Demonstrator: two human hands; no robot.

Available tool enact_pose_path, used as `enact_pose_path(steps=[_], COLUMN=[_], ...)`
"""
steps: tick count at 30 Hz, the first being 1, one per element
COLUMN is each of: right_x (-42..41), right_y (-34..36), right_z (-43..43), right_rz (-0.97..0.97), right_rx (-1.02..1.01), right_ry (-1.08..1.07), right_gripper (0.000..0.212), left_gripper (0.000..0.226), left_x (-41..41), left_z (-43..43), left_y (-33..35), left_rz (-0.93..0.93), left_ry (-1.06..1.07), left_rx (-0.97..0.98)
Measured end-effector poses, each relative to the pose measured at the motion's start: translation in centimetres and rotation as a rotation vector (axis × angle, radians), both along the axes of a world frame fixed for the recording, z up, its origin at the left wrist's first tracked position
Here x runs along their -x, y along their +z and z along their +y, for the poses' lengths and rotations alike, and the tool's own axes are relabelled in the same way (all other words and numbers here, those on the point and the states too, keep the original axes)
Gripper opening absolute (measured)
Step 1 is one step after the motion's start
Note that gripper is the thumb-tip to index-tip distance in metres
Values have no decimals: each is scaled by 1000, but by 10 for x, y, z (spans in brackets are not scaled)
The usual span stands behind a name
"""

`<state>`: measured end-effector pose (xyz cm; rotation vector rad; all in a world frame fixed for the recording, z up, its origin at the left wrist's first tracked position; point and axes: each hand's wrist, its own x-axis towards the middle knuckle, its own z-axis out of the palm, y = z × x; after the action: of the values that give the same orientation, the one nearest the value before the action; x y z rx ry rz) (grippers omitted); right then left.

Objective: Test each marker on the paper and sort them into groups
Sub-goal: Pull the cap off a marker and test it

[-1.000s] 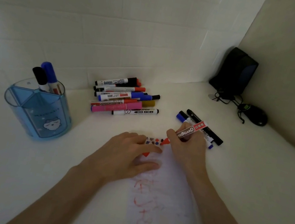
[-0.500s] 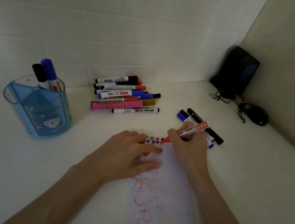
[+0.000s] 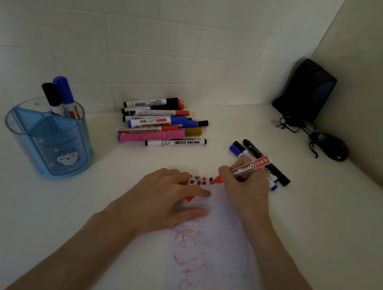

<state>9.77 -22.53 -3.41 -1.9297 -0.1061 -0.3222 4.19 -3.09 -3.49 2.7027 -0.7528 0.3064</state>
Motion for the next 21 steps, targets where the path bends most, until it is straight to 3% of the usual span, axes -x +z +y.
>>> enact_pose_path(steps=[3,5,8,12,21], right_x=[1,1,2,9,18], right_y=[3,7,16,29,30], right_z=[1,-1,-4,-3,2], right_rz=[44,82,137,230,180], right_rx=[-11,-111,-300,-517,-333], right_ry=[-18,-68,-70,97,324], right_gripper=[38,34,20,13,23], left_gripper=[64,64,47,24,16], left_x=[2,4,4,-2,1], left_z=[1,3,5,6,4], left_y=[1,2,3,3,12], left_rz=[29,146,199,186,114], left_ry=[-8,30,98,151,122], left_rx=[19,177,424,512,633])
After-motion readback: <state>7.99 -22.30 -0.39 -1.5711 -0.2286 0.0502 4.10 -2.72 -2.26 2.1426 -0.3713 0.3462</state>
